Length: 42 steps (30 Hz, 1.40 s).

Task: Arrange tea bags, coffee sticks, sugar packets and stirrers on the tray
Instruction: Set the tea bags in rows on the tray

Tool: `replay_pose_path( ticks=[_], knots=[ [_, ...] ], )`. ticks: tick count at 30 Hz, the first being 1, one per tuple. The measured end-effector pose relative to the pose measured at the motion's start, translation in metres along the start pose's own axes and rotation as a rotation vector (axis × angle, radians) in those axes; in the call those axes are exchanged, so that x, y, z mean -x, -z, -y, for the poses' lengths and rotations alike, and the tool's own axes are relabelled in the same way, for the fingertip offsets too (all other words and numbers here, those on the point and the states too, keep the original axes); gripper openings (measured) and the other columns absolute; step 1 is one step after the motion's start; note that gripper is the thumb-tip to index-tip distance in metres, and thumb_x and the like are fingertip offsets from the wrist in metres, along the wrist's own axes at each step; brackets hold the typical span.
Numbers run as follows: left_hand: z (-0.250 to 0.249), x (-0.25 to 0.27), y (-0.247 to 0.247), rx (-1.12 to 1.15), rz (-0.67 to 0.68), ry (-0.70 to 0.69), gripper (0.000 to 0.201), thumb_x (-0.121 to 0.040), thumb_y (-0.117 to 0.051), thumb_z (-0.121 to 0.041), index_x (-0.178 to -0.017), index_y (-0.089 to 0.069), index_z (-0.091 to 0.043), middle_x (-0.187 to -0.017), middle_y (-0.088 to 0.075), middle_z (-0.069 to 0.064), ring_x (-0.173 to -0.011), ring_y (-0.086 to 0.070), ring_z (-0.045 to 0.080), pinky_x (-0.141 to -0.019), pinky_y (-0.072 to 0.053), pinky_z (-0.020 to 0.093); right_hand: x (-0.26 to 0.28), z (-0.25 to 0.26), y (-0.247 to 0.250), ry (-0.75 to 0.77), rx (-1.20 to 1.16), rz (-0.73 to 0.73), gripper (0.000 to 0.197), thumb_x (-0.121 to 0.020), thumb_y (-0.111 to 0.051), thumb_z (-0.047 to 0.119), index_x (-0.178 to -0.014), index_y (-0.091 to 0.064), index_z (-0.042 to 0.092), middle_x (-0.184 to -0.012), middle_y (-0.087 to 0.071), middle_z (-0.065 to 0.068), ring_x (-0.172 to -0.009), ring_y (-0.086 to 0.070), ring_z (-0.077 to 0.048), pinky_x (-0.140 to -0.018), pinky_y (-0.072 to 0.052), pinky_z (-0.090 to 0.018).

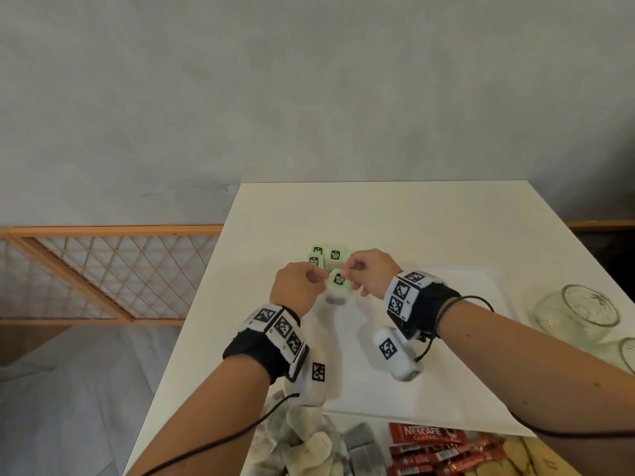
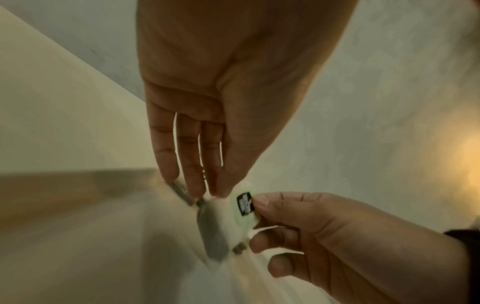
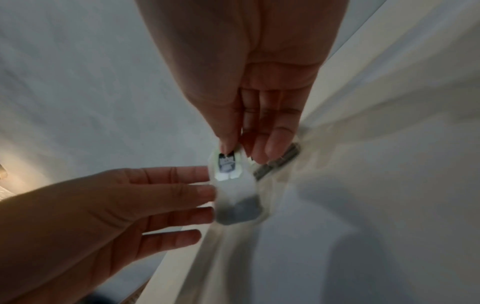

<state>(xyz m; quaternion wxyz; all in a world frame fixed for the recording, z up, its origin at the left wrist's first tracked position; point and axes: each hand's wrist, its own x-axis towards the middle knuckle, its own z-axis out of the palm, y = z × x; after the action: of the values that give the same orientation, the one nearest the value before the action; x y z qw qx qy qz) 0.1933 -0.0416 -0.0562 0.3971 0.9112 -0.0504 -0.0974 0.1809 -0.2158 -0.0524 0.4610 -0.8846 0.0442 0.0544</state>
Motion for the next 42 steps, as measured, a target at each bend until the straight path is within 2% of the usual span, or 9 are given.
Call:
replay_pose_path(
  ticks=[4, 7, 18, 23, 27, 29, 32, 37, 42],
  knots=[
    [0.008, -0.014, 0.005, -0.028, -0.108, 0.021, 0.023, -0.081, -0.070, -0.011, -0.099, -0.069, -0.025, -0.117, -0.061, 0.003, -0.094, -0.064, 0.020, -0.085, -0.052, 0.033, -0.018, -0.005, -0.007, -0.049, 0.115, -0.046, 0.004, -0.087, -0.067, 0.016, -0.084, -0.069, 0.015, -0.075, -0.064, -0.001, -0.072, -0.062, -0.020, -0.070, -0.057, -0.038],
    [0.009, -0.028, 0.007, -0.074, -0.051, 0.053, 0.032, -0.078, -0.076, -0.012, -0.108, -0.067, -0.021, -0.125, -0.049, 0.008, -0.088, -0.057, 0.019, -0.077, -0.046, 0.027, -0.032, -0.001, -0.006, -0.023, 0.213, -0.081, 0.007, -0.087, -0.067, 0.020, -0.088, -0.072, 0.016, -0.088, -0.069, -0.001, -0.079, -0.059, -0.016, -0.070, -0.049, -0.029],
    [0.007, -0.051, 0.002, -0.118, -0.018, 0.069, 0.025, -0.081, -0.066, -0.005, -0.096, -0.067, -0.025, -0.109, -0.065, 0.003, -0.095, -0.060, 0.016, -0.073, -0.042, 0.022, -0.054, 0.008, -0.005, -0.019, 0.285, -0.086, 0.011, -0.088, -0.064, 0.018, -0.091, -0.074, 0.016, -0.097, -0.072, 0.000, -0.090, -0.063, -0.016, -0.073, -0.043, -0.022],
    [0.000, -0.041, 0.011, -0.121, 0.044, 0.081, 0.035, -0.078, -0.080, -0.028, -0.110, -0.068, -0.020, -0.117, -0.058, 0.001, -0.108, -0.058, 0.018, -0.079, -0.040, 0.024, -0.046, 0.013, 0.001, -0.027, 0.246, -0.130, 0.016, -0.090, -0.064, 0.028, -0.101, -0.072, 0.020, -0.101, -0.066, 0.001, -0.093, -0.061, -0.018, -0.079, -0.046, -0.026],
    [-0.018, -0.013, 0.028, -0.166, 0.075, -0.002, 0.042, -0.078, -0.079, -0.031, -0.116, -0.066, -0.018, -0.126, -0.057, 0.003, -0.115, -0.055, 0.018, -0.086, -0.040, 0.026, -0.018, 0.024, 0.012, 0.034, 0.169, -0.162, 0.013, -0.089, -0.064, 0.031, -0.091, -0.071, 0.020, -0.097, -0.067, -0.001, -0.087, -0.063, -0.020, -0.083, -0.051, -0.034],
    [-0.030, 0.009, 0.035, -0.187, 0.129, -0.067, 0.041, -0.079, -0.078, -0.027, -0.117, -0.065, -0.017, -0.123, -0.059, 0.002, -0.116, -0.055, 0.018, -0.092, -0.042, 0.027, 0.008, 0.028, 0.017, 0.090, 0.148, -0.144, 0.011, -0.088, -0.066, 0.026, -0.089, -0.073, 0.017, -0.089, -0.068, 0.001, -0.080, -0.062, -0.015, -0.077, -0.049, -0.028],
    [-0.038, 0.047, 0.046, -0.183, 0.262, -0.109, 0.039, -0.078, -0.080, -0.028, -0.114, -0.066, -0.020, -0.111, -0.065, -0.002, -0.107, -0.060, 0.014, -0.088, -0.042, 0.023, 0.053, 0.032, 0.024, 0.176, 0.156, -0.060, 0.010, -0.087, -0.068, 0.024, -0.091, -0.074, 0.017, -0.082, -0.066, 0.005, -0.065, -0.057, -0.004, -0.071, -0.046, -0.024],
    [-0.026, 0.102, 0.053, -0.267, 0.345, -0.064, 0.041, -0.080, -0.079, -0.032, -0.117, -0.064, -0.022, -0.111, -0.065, -0.005, -0.103, -0.059, 0.012, -0.085, -0.041, 0.022, 0.126, 0.016, 0.020, 0.149, 0.115, 0.074, 0.006, -0.087, -0.069, 0.023, -0.090, -0.073, 0.021, -0.086, -0.069, 0.005, -0.065, -0.062, -0.008, -0.064, -0.049, -0.017],
    [0.004, 0.143, 0.042, -0.389, 0.338, 0.068, 0.049, -0.078, -0.079, -0.038, -0.120, -0.060, -0.022, -0.114, -0.062, -0.004, -0.106, -0.058, 0.015, -0.091, -0.046, 0.029, 0.177, -0.011, 0.000, 0.123, 0.144, 0.173, 0.006, -0.088, -0.068, 0.022, -0.091, -0.072, 0.025, -0.090, -0.068, 0.007, -0.067, -0.056, 0.003, -0.063, -0.041, -0.008]
  ],
)
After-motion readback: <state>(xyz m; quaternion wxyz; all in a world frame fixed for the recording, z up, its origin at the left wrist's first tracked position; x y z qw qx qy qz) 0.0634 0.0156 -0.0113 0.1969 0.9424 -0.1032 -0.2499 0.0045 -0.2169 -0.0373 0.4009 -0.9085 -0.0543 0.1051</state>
